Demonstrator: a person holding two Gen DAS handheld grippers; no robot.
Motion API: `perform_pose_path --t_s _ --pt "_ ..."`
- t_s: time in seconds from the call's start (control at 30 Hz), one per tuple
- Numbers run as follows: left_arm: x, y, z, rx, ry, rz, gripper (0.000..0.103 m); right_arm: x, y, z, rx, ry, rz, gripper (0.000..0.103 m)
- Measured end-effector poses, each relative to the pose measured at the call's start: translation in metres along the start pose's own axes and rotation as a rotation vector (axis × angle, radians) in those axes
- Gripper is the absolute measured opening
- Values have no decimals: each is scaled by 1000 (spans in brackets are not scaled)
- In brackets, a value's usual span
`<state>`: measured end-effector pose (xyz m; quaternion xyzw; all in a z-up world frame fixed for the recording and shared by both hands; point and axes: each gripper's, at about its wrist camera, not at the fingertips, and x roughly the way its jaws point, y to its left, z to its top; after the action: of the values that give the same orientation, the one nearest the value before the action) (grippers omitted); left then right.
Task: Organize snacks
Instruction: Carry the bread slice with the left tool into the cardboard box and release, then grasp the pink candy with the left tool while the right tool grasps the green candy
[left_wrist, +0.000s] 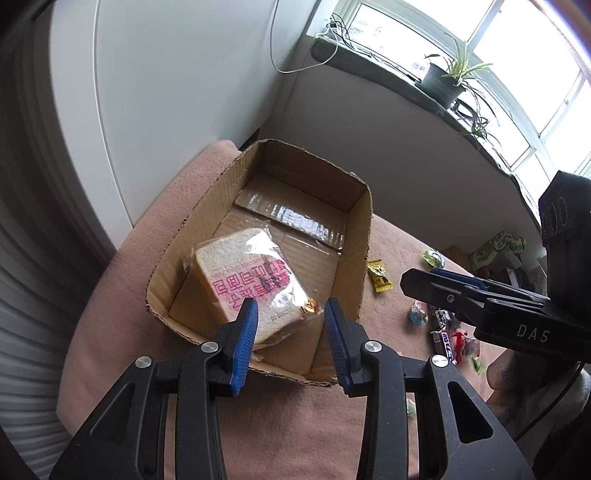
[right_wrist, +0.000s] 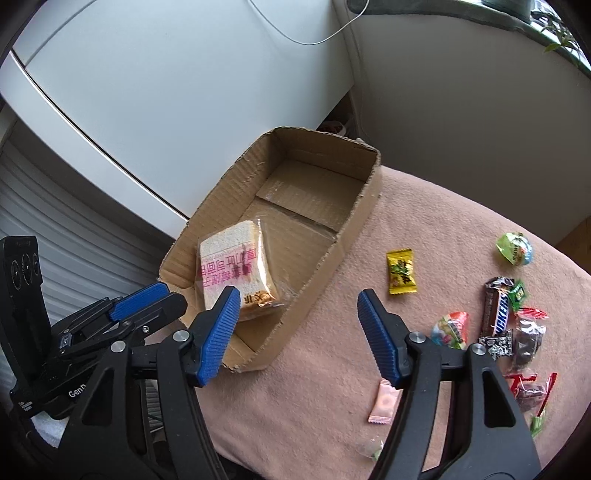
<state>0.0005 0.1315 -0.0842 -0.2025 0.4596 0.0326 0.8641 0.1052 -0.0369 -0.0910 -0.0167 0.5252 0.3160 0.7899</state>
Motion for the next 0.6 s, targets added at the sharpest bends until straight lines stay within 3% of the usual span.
perform_pose_path --t_s 0.3,0.6 --pt "7 -35 -16 78 50 -36 39 -35 -63 -37 99 -55 -74 79" --pt "35 -84 -43 173 169 -89 42 -68 -133 -87 256 -66 -209 80"
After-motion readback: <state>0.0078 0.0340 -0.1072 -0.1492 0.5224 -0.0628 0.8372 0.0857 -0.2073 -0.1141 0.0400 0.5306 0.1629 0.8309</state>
